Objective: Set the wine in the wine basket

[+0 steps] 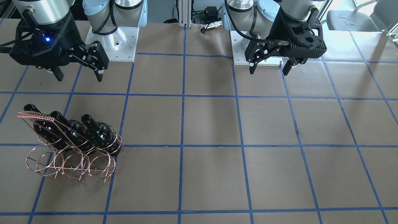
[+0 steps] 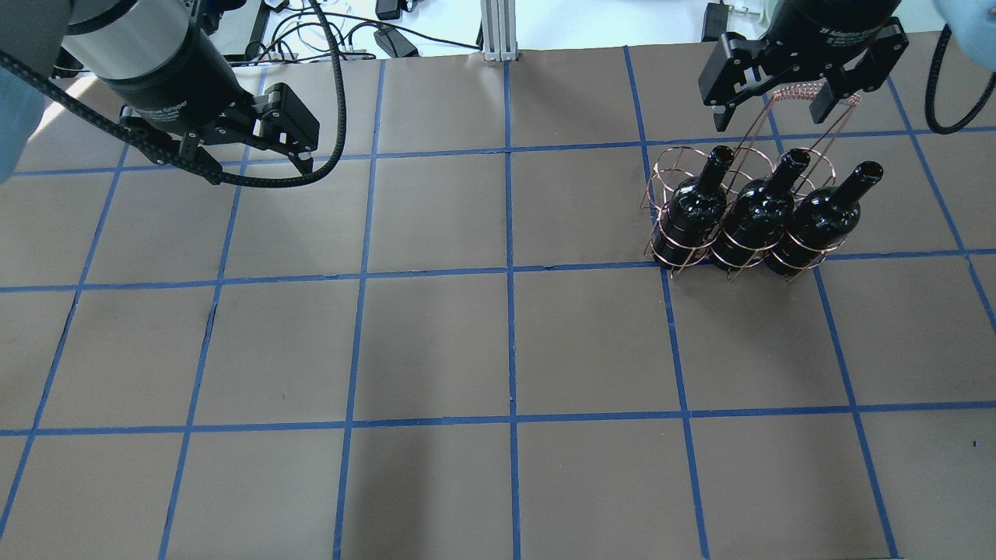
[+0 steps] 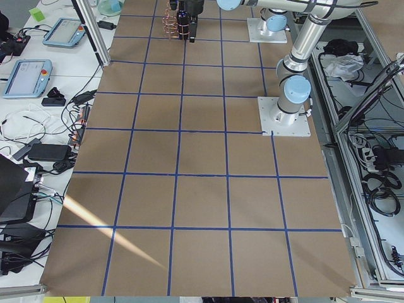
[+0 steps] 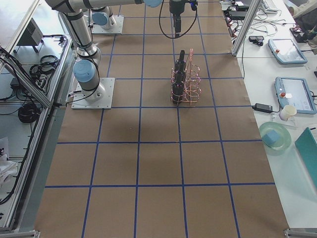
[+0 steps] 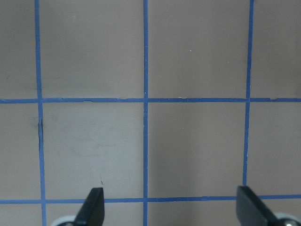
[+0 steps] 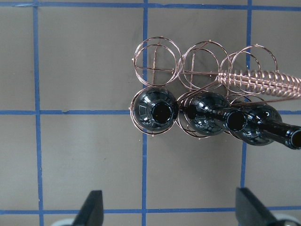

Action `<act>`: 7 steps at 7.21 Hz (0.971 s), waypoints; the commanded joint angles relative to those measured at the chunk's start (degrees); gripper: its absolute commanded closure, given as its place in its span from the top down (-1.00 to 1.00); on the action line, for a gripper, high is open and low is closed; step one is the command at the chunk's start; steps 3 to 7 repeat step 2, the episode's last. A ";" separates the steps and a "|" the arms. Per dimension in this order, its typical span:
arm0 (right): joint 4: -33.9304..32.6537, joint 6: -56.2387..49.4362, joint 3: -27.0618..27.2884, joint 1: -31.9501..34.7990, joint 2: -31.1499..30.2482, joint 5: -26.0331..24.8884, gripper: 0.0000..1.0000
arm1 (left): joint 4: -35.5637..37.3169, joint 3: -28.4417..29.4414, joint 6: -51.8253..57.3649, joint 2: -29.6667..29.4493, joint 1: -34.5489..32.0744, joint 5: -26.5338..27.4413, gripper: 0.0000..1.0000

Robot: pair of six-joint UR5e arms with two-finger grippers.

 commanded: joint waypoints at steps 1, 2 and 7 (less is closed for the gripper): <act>0.02 -0.04 0.24 -0.46 -0.04 0.48 1.00 | 0.02 0.00 0.11 -0.02 -0.02 -0.02 1.00; 0.11 -0.04 0.42 -0.46 -0.04 0.40 1.00 | 0.02 0.00 0.89 -0.02 -0.02 0.33 1.00; 0.11 -0.04 0.42 -0.46 -0.04 0.40 1.00 | 0.02 0.00 0.89 -0.02 -0.02 0.33 1.00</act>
